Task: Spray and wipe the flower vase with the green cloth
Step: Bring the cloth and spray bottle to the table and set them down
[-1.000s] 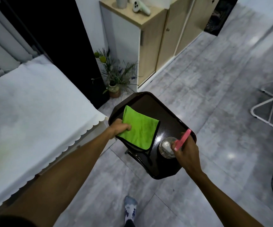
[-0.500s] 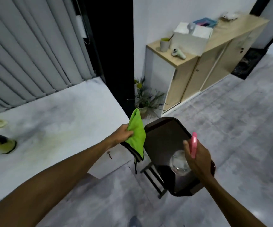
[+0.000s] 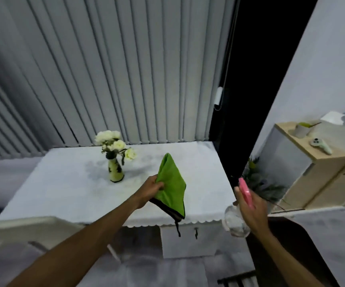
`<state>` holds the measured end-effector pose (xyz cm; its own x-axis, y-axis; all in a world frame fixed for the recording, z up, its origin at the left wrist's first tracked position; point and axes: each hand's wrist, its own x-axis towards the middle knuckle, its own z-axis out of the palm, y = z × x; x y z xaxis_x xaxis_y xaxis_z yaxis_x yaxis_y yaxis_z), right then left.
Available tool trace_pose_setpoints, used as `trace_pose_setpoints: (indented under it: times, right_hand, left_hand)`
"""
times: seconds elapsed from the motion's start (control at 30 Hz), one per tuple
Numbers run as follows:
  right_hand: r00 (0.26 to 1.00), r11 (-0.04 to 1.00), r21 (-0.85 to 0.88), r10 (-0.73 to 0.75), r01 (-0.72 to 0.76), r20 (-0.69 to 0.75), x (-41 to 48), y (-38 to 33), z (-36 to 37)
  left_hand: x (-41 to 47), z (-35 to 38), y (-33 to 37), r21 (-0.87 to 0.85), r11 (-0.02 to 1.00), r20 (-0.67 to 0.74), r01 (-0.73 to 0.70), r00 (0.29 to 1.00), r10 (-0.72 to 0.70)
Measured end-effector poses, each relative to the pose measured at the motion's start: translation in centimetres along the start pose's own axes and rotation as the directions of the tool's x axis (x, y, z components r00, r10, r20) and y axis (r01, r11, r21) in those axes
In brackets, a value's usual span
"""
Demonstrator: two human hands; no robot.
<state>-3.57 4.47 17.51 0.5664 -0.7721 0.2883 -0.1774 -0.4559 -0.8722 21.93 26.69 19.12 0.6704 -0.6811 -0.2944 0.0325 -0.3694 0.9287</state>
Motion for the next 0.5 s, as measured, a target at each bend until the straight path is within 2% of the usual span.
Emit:
trace_pose_setpoints:
  times: [0.13, 0.23, 0.5]
  right_hand:
    - [0.991, 0.997, 0.071, -0.021, 0.012, 0.131, 0.3, -4.2, 6.8]
    - [0.977, 0.987, 0.158, 0.000, -0.035, 0.213, 0.0, -6.4, 11.8]
    - [0.946, 0.971, 0.214, 0.032, -0.105, 0.321, -0.7, -11.1, 23.6]
  left_hand:
    - [-2.1, -6.5, -2.3, -0.135, 0.991, -0.150, -0.006, 0.989, -0.015]
    - [-3.3, -10.6, -4.6, -0.221, 0.975, -0.214, 0.002, 0.976, -0.050]
    - [-3.7, -18.6, -10.1, -0.305, 0.952, -0.266, 0.034, 0.956, -0.120]
